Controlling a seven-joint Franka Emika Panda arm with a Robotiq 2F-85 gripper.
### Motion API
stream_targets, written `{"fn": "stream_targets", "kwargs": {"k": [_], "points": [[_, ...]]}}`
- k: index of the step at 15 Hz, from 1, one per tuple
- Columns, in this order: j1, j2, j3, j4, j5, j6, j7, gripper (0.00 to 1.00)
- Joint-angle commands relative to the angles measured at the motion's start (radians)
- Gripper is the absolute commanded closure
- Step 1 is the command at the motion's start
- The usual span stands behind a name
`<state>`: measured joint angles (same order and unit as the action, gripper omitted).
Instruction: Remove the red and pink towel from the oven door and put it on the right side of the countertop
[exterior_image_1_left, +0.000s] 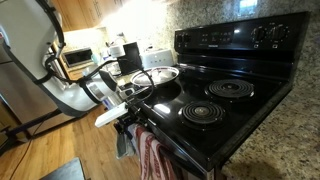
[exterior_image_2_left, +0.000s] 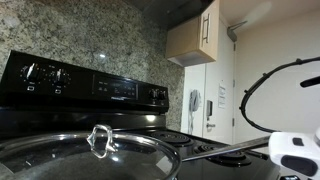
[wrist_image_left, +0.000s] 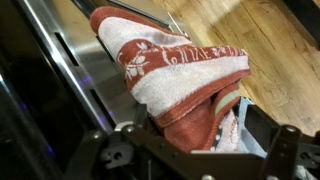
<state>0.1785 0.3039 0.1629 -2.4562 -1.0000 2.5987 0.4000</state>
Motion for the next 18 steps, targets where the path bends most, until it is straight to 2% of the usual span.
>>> {"fn": "stream_targets", "kwargs": {"k": [1,4,5,6,11,13,16,18], "points": [[0.028,-0.005,-0.026,0.004,-0.007,0.001,0.015,0.0],[0.035,0.003,-0.027,0.012,0.012,-0.023,0.015,0.0],[0.038,0.003,-0.03,0.012,0.007,-0.023,0.024,0.25],[0.042,0.004,-0.033,0.012,-0.002,-0.023,0.025,0.26],[0.06,-0.013,-0.041,0.006,-0.025,-0.048,0.046,0.65],[0.066,-0.021,-0.038,0.001,-0.04,-0.062,0.054,0.77],[0.093,-0.044,-0.025,-0.017,-0.066,-0.112,0.084,0.81],[0.121,-0.079,-0.004,-0.044,-0.092,-0.165,0.125,0.91]]}}
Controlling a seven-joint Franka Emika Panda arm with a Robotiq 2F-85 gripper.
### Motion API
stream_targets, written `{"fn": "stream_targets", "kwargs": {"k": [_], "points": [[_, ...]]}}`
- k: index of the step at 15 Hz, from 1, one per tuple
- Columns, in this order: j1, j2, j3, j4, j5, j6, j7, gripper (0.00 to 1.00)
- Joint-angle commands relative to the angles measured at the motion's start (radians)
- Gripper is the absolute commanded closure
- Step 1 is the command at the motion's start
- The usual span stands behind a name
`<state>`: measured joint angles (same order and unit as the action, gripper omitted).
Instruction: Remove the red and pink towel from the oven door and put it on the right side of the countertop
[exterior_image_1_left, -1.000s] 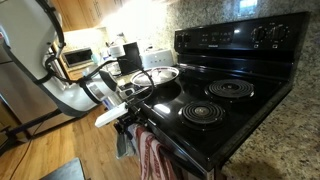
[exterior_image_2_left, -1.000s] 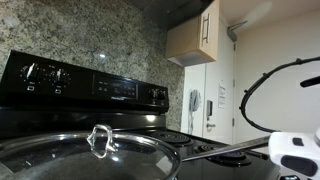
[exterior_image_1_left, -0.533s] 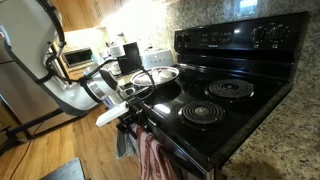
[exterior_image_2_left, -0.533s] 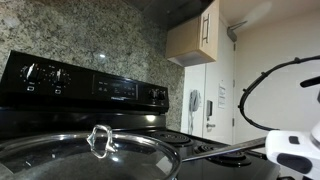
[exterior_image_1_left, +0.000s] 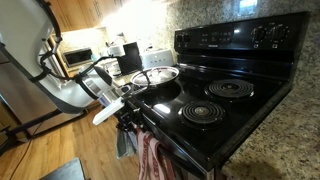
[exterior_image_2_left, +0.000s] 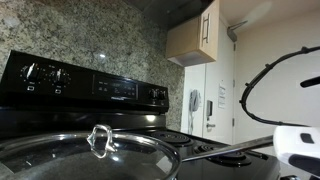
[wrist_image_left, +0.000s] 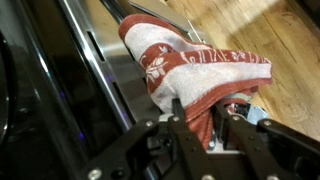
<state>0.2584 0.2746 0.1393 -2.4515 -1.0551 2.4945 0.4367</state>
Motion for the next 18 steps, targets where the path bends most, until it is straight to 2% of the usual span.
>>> {"fn": "stream_targets", "kwargs": {"k": [1,4,8,9,10,15,16,17,18], "points": [[0.053,-0.064,0.031,-0.06,-0.041,-0.091,0.116,0.98],[0.082,-0.104,0.073,-0.1,-0.043,-0.165,0.172,0.98],[0.059,-0.082,0.085,-0.104,-0.043,-0.135,0.159,0.98],[0.044,-0.079,0.077,-0.105,-0.044,-0.102,0.155,0.66],[0.036,-0.077,0.07,-0.106,-0.054,-0.094,0.155,0.65],[-0.008,-0.067,0.05,-0.099,-0.034,-0.073,0.13,0.3],[-0.013,-0.065,0.045,-0.098,-0.037,-0.074,0.136,0.71],[-0.016,-0.064,0.043,-0.097,-0.046,-0.075,0.135,0.66],[-0.017,-0.061,0.041,-0.094,-0.05,-0.079,0.137,0.67]]}}
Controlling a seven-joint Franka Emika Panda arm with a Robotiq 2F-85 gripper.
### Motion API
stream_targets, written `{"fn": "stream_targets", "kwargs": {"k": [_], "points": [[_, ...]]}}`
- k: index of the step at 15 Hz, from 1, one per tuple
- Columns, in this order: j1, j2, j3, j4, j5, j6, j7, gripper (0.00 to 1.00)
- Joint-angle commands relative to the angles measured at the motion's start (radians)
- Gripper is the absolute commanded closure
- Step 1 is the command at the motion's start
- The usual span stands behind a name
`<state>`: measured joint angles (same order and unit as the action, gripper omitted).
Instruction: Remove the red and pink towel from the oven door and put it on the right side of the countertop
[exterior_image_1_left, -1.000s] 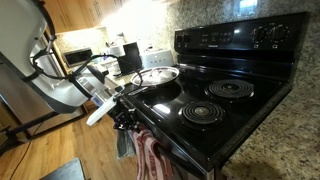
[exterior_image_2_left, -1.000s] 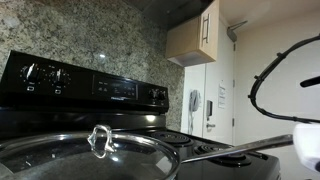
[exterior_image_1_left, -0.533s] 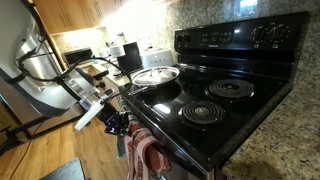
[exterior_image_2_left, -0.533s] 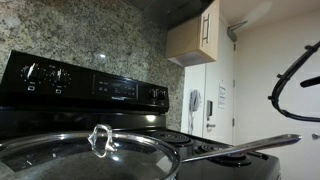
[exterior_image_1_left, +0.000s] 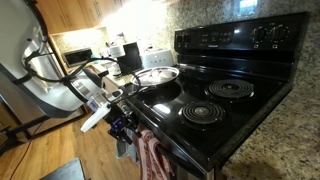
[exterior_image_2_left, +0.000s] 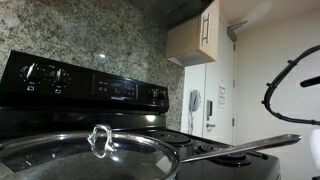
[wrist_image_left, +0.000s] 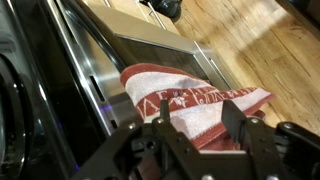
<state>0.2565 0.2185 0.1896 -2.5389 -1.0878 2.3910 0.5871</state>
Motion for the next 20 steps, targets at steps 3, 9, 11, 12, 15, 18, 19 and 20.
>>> {"fn": "stream_targets", "kwargs": {"k": [3,9,11,12,15,18,19,20], "points": [[-0.02,-0.004,-0.01,-0.004,-0.004,0.024,-0.018,0.67],[-0.011,-0.001,-0.004,-0.001,0.011,-0.012,-0.003,0.16],[-0.01,-0.011,-0.007,-0.005,-0.001,-0.018,0.003,0.01],[-0.009,-0.015,-0.007,-0.006,-0.003,-0.027,0.001,0.0],[-0.013,-0.02,-0.013,-0.004,-0.042,-0.032,-0.001,0.0],[-0.019,-0.022,-0.021,0.003,-0.106,-0.022,0.001,0.0],[-0.022,-0.02,-0.023,0.007,-0.113,-0.027,-0.002,0.0],[-0.027,-0.016,-0.028,0.011,-0.139,-0.012,0.0,0.0]]}}
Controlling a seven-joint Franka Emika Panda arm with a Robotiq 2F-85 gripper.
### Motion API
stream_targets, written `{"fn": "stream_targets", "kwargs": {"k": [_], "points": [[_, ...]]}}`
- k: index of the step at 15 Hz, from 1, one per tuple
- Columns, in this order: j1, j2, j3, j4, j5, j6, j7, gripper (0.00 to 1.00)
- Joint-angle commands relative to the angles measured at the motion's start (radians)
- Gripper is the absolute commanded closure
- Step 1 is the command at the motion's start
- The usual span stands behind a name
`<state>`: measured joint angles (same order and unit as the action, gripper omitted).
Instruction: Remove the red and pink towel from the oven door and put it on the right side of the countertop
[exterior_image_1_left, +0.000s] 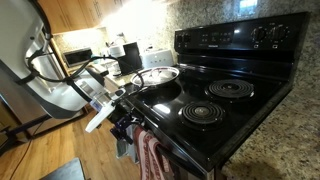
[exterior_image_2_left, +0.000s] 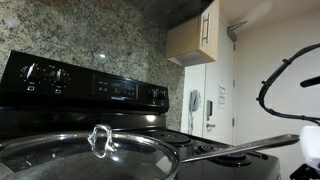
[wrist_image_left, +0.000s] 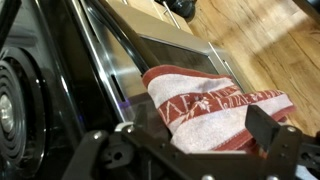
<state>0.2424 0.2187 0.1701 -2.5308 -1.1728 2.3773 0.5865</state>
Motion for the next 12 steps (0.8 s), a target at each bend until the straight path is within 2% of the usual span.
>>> {"fn": "stream_targets", "kwargs": {"k": [1,4,12], "points": [[-0.018,-0.006,-0.012,0.012,-0.069,0.009,-0.007,0.0],[-0.043,0.022,-0.02,0.03,-0.11,0.059,-0.011,0.0],[-0.082,0.154,-0.034,0.093,-0.073,0.108,-0.046,0.0]]}}
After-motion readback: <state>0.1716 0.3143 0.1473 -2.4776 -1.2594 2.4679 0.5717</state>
